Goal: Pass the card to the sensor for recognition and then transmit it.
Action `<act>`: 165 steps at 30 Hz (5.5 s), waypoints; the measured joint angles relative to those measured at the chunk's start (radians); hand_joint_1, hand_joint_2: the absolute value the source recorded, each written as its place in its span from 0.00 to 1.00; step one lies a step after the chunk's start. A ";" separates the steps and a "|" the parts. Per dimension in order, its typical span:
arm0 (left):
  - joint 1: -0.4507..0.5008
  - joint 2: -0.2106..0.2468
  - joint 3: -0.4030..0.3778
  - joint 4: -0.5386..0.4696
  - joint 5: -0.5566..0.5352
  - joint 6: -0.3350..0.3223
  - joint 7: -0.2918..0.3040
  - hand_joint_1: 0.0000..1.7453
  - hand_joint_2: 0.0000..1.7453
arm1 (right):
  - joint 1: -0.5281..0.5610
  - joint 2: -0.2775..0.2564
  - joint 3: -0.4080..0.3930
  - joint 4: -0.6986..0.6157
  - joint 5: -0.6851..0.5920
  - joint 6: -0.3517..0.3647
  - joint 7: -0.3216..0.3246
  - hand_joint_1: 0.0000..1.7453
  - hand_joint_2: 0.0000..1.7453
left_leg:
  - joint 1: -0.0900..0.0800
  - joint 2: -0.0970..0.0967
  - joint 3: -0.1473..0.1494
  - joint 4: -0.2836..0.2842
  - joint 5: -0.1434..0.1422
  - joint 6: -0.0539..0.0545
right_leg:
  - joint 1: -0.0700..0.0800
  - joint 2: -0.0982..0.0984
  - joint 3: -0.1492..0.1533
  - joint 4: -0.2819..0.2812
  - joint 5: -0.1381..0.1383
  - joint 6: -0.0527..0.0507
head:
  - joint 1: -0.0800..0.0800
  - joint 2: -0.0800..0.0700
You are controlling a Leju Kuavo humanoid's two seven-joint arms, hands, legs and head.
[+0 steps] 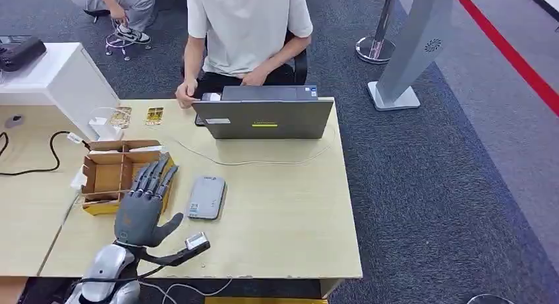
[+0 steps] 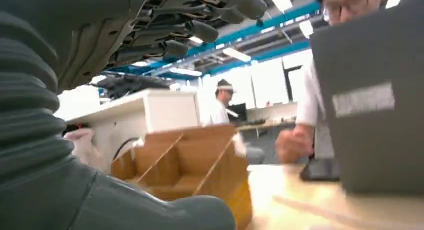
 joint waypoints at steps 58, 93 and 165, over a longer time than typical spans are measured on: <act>-0.197 -0.055 0.183 0.467 -0.159 0.273 -0.029 0.00 1.00 | -0.027 0.012 -0.006 0.000 0.080 0.021 0.027 0.00 0.00 | 0.000 -0.001 0.000 0.001 0.001 0.000 | 0.000 -0.001 0.000 0.000 0.001 -0.001 | 0.000 0.000; -0.157 -0.053 0.182 0.431 -0.114 0.234 0.003 1.00 1.00 | -0.026 0.012 -0.017 0.000 0.094 0.018 0.023 0.00 0.00 | 0.000 -0.001 0.000 0.001 0.001 0.000 | 0.000 -0.001 0.001 0.000 0.001 -0.001 | 0.000 0.000; -0.606 -0.035 0.164 0.581 0.076 0.309 -0.146 0.00 1.00 | -0.045 0.034 -0.042 -0.002 0.179 0.048 0.065 0.00 0.00 | 0.000 -0.001 -0.008 0.001 0.007 -0.003 | 0.000 -0.001 -0.008 0.001 0.008 -0.002 | 0.000 0.000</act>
